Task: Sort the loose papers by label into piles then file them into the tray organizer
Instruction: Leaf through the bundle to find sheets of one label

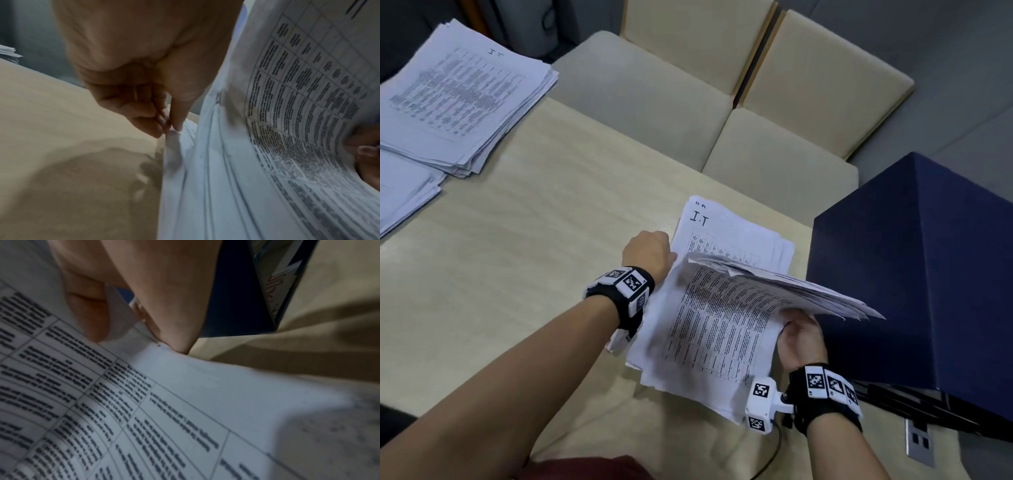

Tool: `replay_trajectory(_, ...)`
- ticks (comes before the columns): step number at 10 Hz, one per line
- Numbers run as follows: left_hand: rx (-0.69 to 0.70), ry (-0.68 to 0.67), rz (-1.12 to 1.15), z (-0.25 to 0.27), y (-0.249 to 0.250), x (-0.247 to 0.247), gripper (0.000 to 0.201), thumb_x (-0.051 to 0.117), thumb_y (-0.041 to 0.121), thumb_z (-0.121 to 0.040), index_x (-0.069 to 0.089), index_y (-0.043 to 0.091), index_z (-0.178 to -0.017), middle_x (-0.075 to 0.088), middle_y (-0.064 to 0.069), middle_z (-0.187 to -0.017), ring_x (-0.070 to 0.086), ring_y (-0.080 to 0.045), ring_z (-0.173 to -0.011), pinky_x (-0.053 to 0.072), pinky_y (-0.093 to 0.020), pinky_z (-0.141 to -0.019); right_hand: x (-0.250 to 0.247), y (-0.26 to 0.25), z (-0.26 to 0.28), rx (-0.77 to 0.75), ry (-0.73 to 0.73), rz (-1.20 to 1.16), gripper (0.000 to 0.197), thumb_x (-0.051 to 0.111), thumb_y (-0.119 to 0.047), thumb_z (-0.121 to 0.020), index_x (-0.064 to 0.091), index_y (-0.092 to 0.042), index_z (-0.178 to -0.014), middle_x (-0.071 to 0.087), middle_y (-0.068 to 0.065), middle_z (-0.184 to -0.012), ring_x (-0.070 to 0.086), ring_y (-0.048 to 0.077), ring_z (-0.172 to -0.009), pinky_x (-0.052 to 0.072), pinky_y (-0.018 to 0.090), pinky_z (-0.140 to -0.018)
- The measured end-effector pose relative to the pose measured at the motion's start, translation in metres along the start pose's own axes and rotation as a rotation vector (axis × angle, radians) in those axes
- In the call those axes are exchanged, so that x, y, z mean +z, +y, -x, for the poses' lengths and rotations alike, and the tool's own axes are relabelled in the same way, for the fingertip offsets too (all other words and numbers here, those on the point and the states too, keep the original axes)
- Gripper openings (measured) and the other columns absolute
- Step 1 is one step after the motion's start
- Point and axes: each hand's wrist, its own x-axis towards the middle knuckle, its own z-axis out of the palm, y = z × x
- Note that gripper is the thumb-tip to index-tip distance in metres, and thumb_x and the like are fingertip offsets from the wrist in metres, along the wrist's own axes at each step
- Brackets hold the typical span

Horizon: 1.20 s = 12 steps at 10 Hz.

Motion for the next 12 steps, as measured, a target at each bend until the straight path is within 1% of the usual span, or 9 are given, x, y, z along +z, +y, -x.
replay_trajectory(1, -0.018, -0.044, -0.011, 0.000, 0.001, -0.005, 0.037, 0.065, 0.046, -0.087, 0.062, 0.009, -0.095, 0.063, -0.010, -0.093, 0.059, -0.033, -0.084, 0.049, -0.035, -0.069, 0.000, 0.005, -0.004, -0.063, 0.001, 0.040, 0.054, 0.044, 0.015, -0.085, 0.072, -0.017, -0.052, 0.070, -0.007, -0.063, 0.065, 0.014, -0.073, 0.045, 0.030, -0.094)
replay_trajectory(2, -0.001, -0.072, 0.003, 0.001, 0.005, -0.005, 0.021, 0.063, 0.028, -0.089, 0.061, 0.007, -0.088, 0.065, -0.013, -0.094, 0.053, -0.031, -0.076, 0.044, -0.033, -0.065, -0.001, 0.007, -0.006, -0.050, 0.014, 0.157, 0.051, 0.047, 0.005, -0.095, 0.071, -0.023, -0.061, 0.067, -0.019, -0.056, 0.063, -0.004, -0.062, 0.049, 0.017, -0.076)
replay_trajectory(3, 0.061, -0.076, -0.084, 0.001, 0.007, -0.005, 0.021, 0.055, 0.022, -0.095, 0.060, 0.004, -0.085, 0.068, -0.017, -0.096, 0.058, -0.033, -0.077, 0.046, -0.034, -0.065, -0.001, 0.012, -0.004, -0.071, -0.025, 0.200, 0.031, 0.062, -0.035, -0.089, 0.073, -0.050, -0.064, 0.061, -0.043, -0.066, 0.055, -0.005, -0.080, 0.044, 0.024, -0.101)
replay_trajectory(4, 0.113, -0.066, -0.258, 0.006, 0.011, -0.017, 0.031, 0.045, 0.028, -0.101, 0.066, 0.006, -0.104, 0.068, -0.015, -0.101, 0.066, -0.035, -0.091, 0.048, -0.035, -0.072, -0.021, 0.015, -0.015, 0.052, -0.061, -0.056, 0.048, 0.085, -0.078, -0.007, 0.065, -0.058, -0.046, 0.061, -0.035, -0.055, 0.056, -0.005, -0.077, 0.046, 0.015, -0.091)
replay_trajectory(5, 0.176, -0.006, -0.337, 0.013, 0.015, -0.036, 0.035, 0.040, 0.035, -0.104, 0.063, 0.013, -0.091, 0.062, -0.010, -0.085, 0.060, -0.030, -0.077, 0.041, -0.030, -0.066, -0.006, -0.006, 0.020, 0.003, -0.173, -0.049, 0.032, 0.097, -0.058, -0.036, 0.069, -0.042, -0.041, 0.064, -0.024, -0.050, 0.064, -0.002, -0.061, 0.051, 0.009, -0.060)
replay_trajectory(6, 0.383, -0.024, -0.045, 0.016, 0.012, -0.040, 0.020, 0.052, 0.015, -0.096, 0.070, 0.010, -0.088, 0.069, -0.010, -0.081, 0.062, -0.030, -0.076, 0.041, -0.031, -0.064, 0.014, -0.010, 0.021, -0.013, -0.133, -0.144, 0.042, 0.049, -0.011, -0.103, 0.079, -0.020, -0.074, 0.076, -0.010, -0.071, 0.071, 0.011, -0.071, 0.056, 0.015, -0.060)
replay_trajectory(8, 0.284, -0.407, 0.779, 0.027, 0.014, -0.031, 0.043, 0.047, -0.021, -0.080, 0.078, 0.005, -0.094, 0.077, -0.009, -0.093, 0.068, -0.013, -0.085, 0.052, -0.024, -0.080, 0.004, 0.002, -0.002, 0.005, 0.005, -0.199, 0.050, 0.042, 0.012, -0.094, 0.069, -0.018, -0.065, 0.067, -0.005, -0.059, 0.059, 0.016, -0.070, 0.053, 0.016, -0.054)
replay_trajectory(10, -0.107, -0.004, 0.210, 0.009, 0.006, -0.008, 0.026, 0.068, 0.032, -0.086, 0.065, 0.009, -0.097, 0.067, -0.008, -0.093, 0.063, -0.030, -0.088, 0.051, -0.035, -0.075, -0.006, 0.004, -0.009, -0.022, 0.082, -0.113, 0.056, 0.040, 0.013, -0.095, 0.069, -0.017, -0.057, 0.067, -0.011, -0.055, 0.063, 0.003, -0.059, 0.045, 0.009, -0.050)
replay_trajectory(12, 0.055, -0.028, -0.221, 0.009, 0.010, -0.003, 0.019, 0.050, 0.019, -0.097, 0.065, 0.008, -0.099, 0.064, -0.010, -0.090, 0.058, -0.031, -0.077, 0.040, -0.032, -0.064, -0.002, 0.003, -0.004, -0.044, 0.099, -0.175, 0.038, 0.045, 0.014, -0.089, 0.066, -0.013, -0.073, 0.071, 0.003, -0.071, 0.070, 0.023, -0.084, 0.055, 0.027, -0.090)
